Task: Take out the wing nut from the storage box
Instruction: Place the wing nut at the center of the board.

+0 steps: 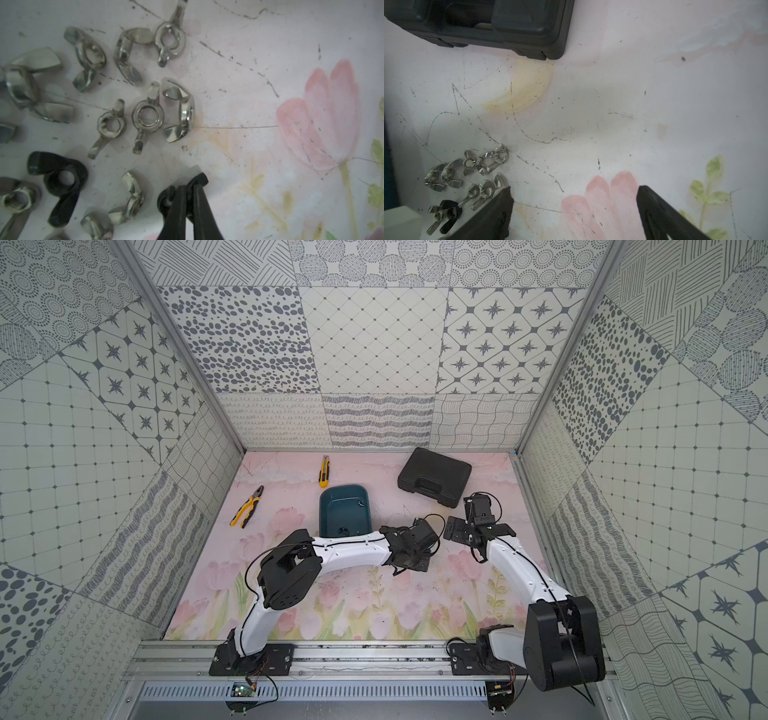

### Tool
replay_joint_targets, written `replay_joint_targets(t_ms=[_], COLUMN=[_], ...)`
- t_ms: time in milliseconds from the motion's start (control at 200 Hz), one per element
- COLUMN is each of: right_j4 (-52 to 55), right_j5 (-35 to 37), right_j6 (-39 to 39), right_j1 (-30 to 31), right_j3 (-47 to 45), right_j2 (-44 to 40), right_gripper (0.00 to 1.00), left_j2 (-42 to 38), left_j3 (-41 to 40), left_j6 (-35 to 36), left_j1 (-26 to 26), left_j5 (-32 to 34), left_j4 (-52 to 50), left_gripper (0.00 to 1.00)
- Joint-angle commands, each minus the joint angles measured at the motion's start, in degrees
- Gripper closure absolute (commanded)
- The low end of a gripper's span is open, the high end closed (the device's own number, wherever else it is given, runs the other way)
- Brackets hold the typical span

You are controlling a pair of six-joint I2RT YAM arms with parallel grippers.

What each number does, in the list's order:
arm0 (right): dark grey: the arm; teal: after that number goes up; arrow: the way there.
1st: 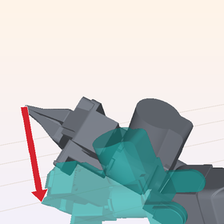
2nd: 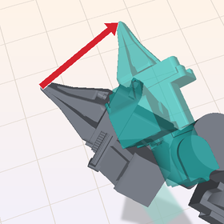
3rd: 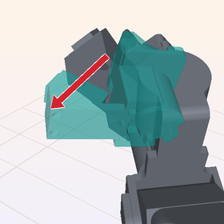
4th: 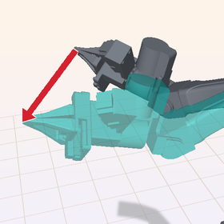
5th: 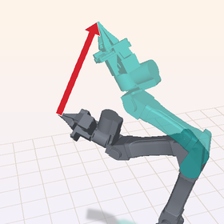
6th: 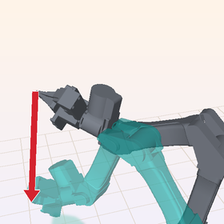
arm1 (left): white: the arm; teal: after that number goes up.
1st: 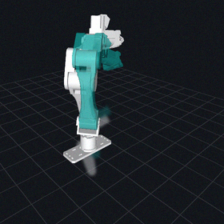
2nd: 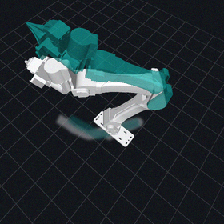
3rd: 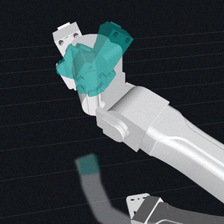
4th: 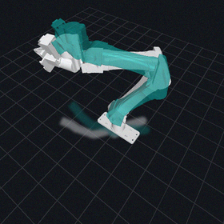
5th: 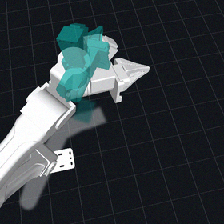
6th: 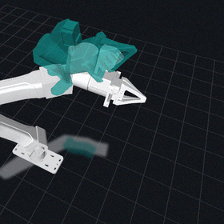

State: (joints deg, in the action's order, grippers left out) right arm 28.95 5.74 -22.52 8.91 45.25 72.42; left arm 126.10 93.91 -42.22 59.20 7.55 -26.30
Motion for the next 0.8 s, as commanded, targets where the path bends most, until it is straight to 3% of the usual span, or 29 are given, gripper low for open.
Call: replay_joint_targets(t_ms=[0,330,615,795], right_j4=[-1.3,-1.4,-1.8,-1.7], right_j5=[-0.8,-2.1,-3.3,-2.6], right_j6=[-0.2,0.1,0.3,1.0], right_j1=[-0.3,-0.3,-0.1,1.3], right_j3=[-0.3,-1.0,-0.6,-0.1], right_j2=[-1.1,-1.6,-0.6,0.2], right_gripper=[0.03,0.03,0.03,0.03], left_j2=[0.8,0.2,-7.6,-14.4], left_j3=[1.0,1.7,0.5,-1.4], left_j6=[-0.8,-0.7,1.7,4.1], left_j1=[-0.8,-1.2,-1.6,-6.8], left_j5=[1.4,-0.3,0.3,3.3], left_j4=[-0.2,0.2,-0.1,-1.5], left_gripper=[0.92,0.75,0.74,0.73])
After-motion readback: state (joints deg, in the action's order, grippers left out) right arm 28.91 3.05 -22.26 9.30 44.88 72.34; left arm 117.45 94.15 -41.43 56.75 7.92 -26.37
